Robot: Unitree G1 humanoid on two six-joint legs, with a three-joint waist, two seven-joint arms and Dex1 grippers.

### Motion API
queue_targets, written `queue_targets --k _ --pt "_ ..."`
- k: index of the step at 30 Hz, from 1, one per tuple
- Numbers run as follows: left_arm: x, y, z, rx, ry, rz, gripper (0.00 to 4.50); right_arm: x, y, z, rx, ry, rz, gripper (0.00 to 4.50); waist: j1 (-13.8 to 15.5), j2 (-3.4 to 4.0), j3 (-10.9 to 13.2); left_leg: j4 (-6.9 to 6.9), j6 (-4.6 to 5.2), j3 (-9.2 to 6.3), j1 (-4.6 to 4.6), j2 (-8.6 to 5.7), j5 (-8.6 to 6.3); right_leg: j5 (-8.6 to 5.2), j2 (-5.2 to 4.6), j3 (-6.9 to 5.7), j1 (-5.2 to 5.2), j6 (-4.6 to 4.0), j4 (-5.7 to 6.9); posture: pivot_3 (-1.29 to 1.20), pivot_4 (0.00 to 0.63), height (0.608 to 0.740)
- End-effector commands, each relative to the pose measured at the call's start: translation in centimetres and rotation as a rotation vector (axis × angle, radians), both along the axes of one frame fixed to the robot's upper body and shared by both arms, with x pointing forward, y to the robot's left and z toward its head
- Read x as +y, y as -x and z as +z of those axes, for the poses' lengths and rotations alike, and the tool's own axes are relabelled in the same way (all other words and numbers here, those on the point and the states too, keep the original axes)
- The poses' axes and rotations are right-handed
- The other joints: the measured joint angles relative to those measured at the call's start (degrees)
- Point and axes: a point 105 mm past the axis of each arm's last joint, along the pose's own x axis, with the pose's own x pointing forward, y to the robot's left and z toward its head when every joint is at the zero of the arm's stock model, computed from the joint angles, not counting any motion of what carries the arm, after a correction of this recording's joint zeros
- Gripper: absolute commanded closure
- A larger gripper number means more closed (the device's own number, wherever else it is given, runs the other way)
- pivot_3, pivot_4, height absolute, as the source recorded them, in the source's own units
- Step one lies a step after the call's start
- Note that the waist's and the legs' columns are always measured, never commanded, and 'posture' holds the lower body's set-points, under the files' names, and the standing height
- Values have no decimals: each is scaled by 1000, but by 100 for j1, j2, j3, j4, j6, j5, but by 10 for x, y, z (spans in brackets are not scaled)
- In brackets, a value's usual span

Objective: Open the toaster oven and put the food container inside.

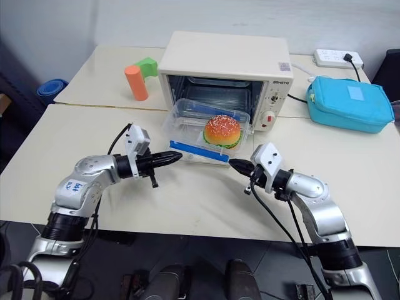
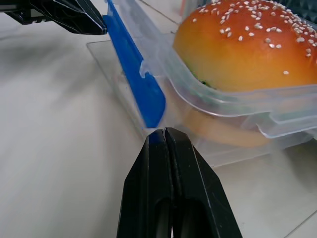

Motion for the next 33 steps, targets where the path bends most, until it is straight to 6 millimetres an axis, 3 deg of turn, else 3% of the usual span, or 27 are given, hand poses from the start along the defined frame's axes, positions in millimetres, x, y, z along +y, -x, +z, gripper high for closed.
queue_targets --k 1,13,18,22,26,32,33 --pt "0 -15 10 -66 24 72 4500 1 -13 13 -70 1 6 4453 -7 0 0 1 0 3 2 0 0 0 0 -3 0 1 4 0 150 740" --pt "-7 -73 36 -145 221 369 4500 15 -69 31 -172 -42 -79 4453 -108 0 0 3 0 11 1 0 1 1 -1 -22 -7 3 12 0 150 740" --pt "-13 -83 41 -136 279 391 4500 18 -86 37 -192 -64 -127 4453 -121 0 0 3 0 13 0 -2 0 2 -4 -24 -9 4 33 0 150 740" --pt "-19 -82 37 -133 270 359 4500 13 -97 44 -219 -65 -189 4453 -128 0 0 3 0 13 0 -2 0 3 -5 -23 -9 5 33 0 150 740" --pt "-10 -75 31 -127 246 342 4500 8 -99 53 -256 -79 -217 4453 -143 0 0 1 -1 13 -1 0 0 3 -6 -23 -10 5 33 0 150 740" --pt "19 -42 29 -119 185 241 4500 13 -73 55 -236 -95 -79 4453 -269 0 0 -6 -4 10 -1 8 -2 3 -3 -11 -12 5 34 0 150 740" --pt "25 -36 31 -128 178 223 4318 9 -68 56 -243 -84 -74 4489 -267 1 0 -6 -5 10 -2 9 -2 2 -3 -10 -13 5 34 0 150 740"
